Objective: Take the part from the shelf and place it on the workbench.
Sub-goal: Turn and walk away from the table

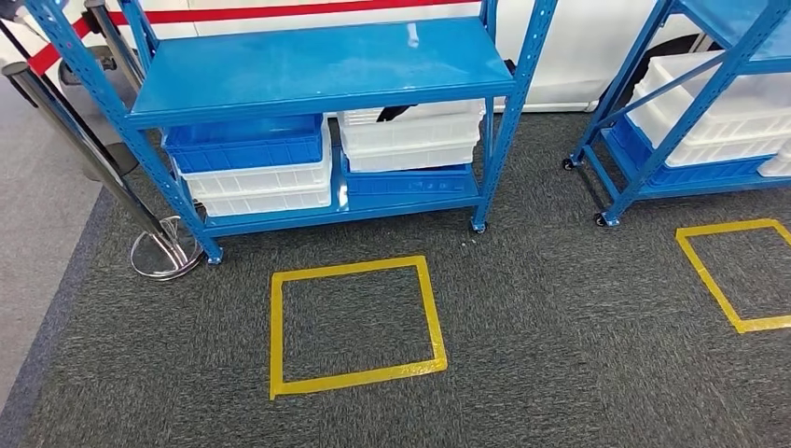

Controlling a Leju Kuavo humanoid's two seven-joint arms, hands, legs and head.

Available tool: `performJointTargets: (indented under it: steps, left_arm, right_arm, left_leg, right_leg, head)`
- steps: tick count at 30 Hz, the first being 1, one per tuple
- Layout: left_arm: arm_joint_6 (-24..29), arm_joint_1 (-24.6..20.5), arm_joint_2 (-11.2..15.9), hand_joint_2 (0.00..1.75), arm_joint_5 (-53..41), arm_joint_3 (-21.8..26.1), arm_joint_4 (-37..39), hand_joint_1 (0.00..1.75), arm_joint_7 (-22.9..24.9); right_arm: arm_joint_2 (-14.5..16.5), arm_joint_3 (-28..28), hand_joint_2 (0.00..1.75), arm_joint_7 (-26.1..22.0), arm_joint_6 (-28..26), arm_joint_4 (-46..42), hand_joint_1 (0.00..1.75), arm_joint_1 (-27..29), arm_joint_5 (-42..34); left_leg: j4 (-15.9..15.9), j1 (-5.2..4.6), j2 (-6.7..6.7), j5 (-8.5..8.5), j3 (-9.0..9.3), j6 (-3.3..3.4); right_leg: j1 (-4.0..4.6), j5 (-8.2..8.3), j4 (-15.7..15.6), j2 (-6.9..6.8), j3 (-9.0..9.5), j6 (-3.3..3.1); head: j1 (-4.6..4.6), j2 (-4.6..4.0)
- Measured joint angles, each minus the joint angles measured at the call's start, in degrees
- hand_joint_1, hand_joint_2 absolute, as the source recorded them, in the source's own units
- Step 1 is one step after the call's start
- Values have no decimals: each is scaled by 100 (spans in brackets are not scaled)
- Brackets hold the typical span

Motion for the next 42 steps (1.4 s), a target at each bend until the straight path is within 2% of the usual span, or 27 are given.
performJointTargets:
  steps: [2,4,6,8,10,12,13,14,16,17,18,20,21,23,25,26,27,28,29,31,32,33,36,38,39,40,42]
  left_arm:
    - [3,-14,-7,0,-1,2,0,0,3]
    - [7,-34,-8,0,-2,3,0,0,3]
    - [10,-42,-8,0,-4,3,0,0,0]
    - [10,-43,-8,0,-10,3,0,0,0]
    - [10,-39,-9,0,-21,2,0,0,1]
    - [10,-24,-13,0,-31,2,0,0,2]
    - [10,-16,-15,0,-32,3,0,0,2]
    - [10,-7,-16,0,-33,3,0,0,2]
    - [10,16,-15,0,-34,6,0,0,4]
    - [10,20,-15,0,-35,8,0,0,8]
    - [10,22,-14,0,-36,9,0,0,12]
    - [10,8,-15,0,-35,11,0,0,17]
    - [10,1,-15,0,-34,12,0,0,17]
    - [10,-21,-17,0,-35,12,0,0,16]
    - [9,-28,-19,0,-35,12,0,0,16]
    - [10,-24,-21,0,-35,12,0,0,17]
    - [11,-18,-25,0,-37,12,0,0,17]
    - [12,-12,-28,0,-38,12,0,0,17]
    - [13,-8,-33,0,-39,13,0,0,17]
    - [14,0,-51,0,-40,15,2,0,17]
    - [14,-4,-59,0,-41,17,2,0,18]
    - [14,-8,-66,0,-42,19,3,0,18]
    - [14,-29,-66,0,-42,22,2,0,17]
    - [13,-42,-62,0,-44,28,2,0,17]
    - [13,-46,-62,0,-45,31,2,0,17]
    - [13,-46,-62,0,-45,34,2,0,17]
    - [13,-33,-63,0,-46,39,2,0,17]
  right_arm:
    - [-5,-10,0,1,4,1,0,10,0]
    - [-5,-16,0,2,5,2,0,-7,0]
    - [-6,-18,0,3,5,1,0,-1,2]
    - [-9,-22,0,4,5,0,0,3,5]
    - [-10,-26,0,4,6,-1,0,-5,16]
    - [-10,-26,0,4,7,-1,0,-6,29]
    - [-10,-26,0,5,7,-1,0,-4,33]
    - [-10,-27,0,5,7,-1,0,0,37]
    - [-8,-30,0,7,8,3,0,10,43]
    - [-8,-31,0,8,8,4,0,5,46]
    - [-7,-32,0,9,7,5,0,-3,50]
    - [-9,-34,0,10,6,4,0,-38,62]
    - [-10,-34,0,10,6,4,0,-50,67]
    - [-10,-35,0,10,7,4,0,-73,73]
    - [-10,-35,0,11,7,4,0,-76,78]
    - [-10,-35,0,13,8,4,0,-69,80]
    - [-10,-35,0,15,7,4,0,-58,82]
    - [-12,-35,0,17,6,4,0,-46,83]
    - [-15,-36,0,18,5,4,0,-32,84]
    - [-32,-44,0,19,3,4,0,6,85]
    - [-40,-51,0,19,3,4,0,15,86]
    - [-49,-57,0,20,4,4,0,19,86]
    - [-47,-66,0,26,4,4,0,0,90]
    - [-44,-75,0,27,3,4,0,-7,93]
    - [-46,-81,0,28,2,4,0,-11,95]
    - [-47,-87,0,28,2,4,0,-16,97]
    - [-47,-99,0,28,4,4,0,-21,102]
  left_leg:
    - [-12,-6,-4,-135,99,-77]
    - [48,-10,-10,-127,144,-156]
    - [415,1,8,-7,28,-213]
    - [1087,18,38,-51,-382,-264]
    - [1652,29,48,-413,-880,-310]
    - [1707,37,51,-703,-1176,-315]
    - [1522,38,54,-646,-1226,-297]
    - [1238,37,58,-421,-1234,-266]
    - [626,16,78,335,-1242,-188]
    - [451,-4,86,599,-1231,-152]
    - [350,-19,87,735,-1215,-115]
    - [289,-25,64,671,-1080,-40]
    - [240,-17,54,641,-1001,3]
    - [174,-7,47,570,-843,71]
    - [155,-13,44,449,-700,110]
    - [154,-15,34,375,-615,114]
    - [154,-17,20,295,-519,111]
    - [154,-18,6,216,-413,101]
    - [153,-18,-6,131,-304,88]
    - [153,-28,-21,-32,-137,53]
    - [140,-37,-28,-113,-77,27]
    - [136,-47,-36,-160,-12,-4]
    - [338,-60,-28,-78,42,-94]
    - [879,-49,7,-18,-244,-143]
    - [1214,-36,22,-89,-461,-170]
    - [1494,-19,32,-278,-698,-200]
    - [1716,17,46,-718,-1053,-253]
  right_leg:
    - [26,409,-326,1,46,-73]
    - [44,379,-357,14,111,-175]
    - [29,321,-442,11,275,-265]
    - [16,226,-525,-1,473,-329]
    - [16,108,-562,5,635,-349]
    - [17,-34,-571,22,813,-339]
    - [18,-113,-571,29,913,-329]
    - [19,-193,-573,31,1011,-316]
    - [34,-350,-565,36,1169,-271]
    - [38,-422,-578,40,1228,-233]
    - [45,-466,-575,44,1286,-191]
    - [42,-430,-473,46,1327,-105]
    - [41,-360,-274,44,1257,-80]
    - [34,-350,340,44,871,-57]
    - [35,-675,929,43,360,-38]
    - [37,-877,1068,43,151,-23]
    - [38,-1014,1071,43,6,-14]
    - [41,-1014,936,43,-71,-17]
    - [48,-846,687,42,-101,-38]
    - [83,-84,66,42,-104,-120]
    - [103,233,-148,43,-95,-159]
    - [117,437,-282,48,-79,-189]
    - [87,405,-422,56,134,-277]
    - [61,328,-509,47,336,-338]
    - [61,275,-541,41,424,-357]
    - [59,210,-565,43,516,-366]
    - [51,62,-588,57,717,-359]
  head:
    - [-3,1]
    - [-11,2]
    - [-23,1]
    - [-48,0]
    - [-61,1]
    - [-63,0]
    - [-65,0]
    - [-65,0]
    - [-71,1]
    - [-72,1]
    - [-71,2]
    - [-64,2]
    - [-56,1]
    - [-43,1]
    - [-36,0]
    - [-36,0]
    - [-35,0]
    - [-34,0]
    - [-32,0]
    - [-31,1]
    - [-36,1]
    - [-43,1]
    - [-65,2]
    - [-94,2]
    - [-105,2]
    - [-116,2]
    - [-119,1]
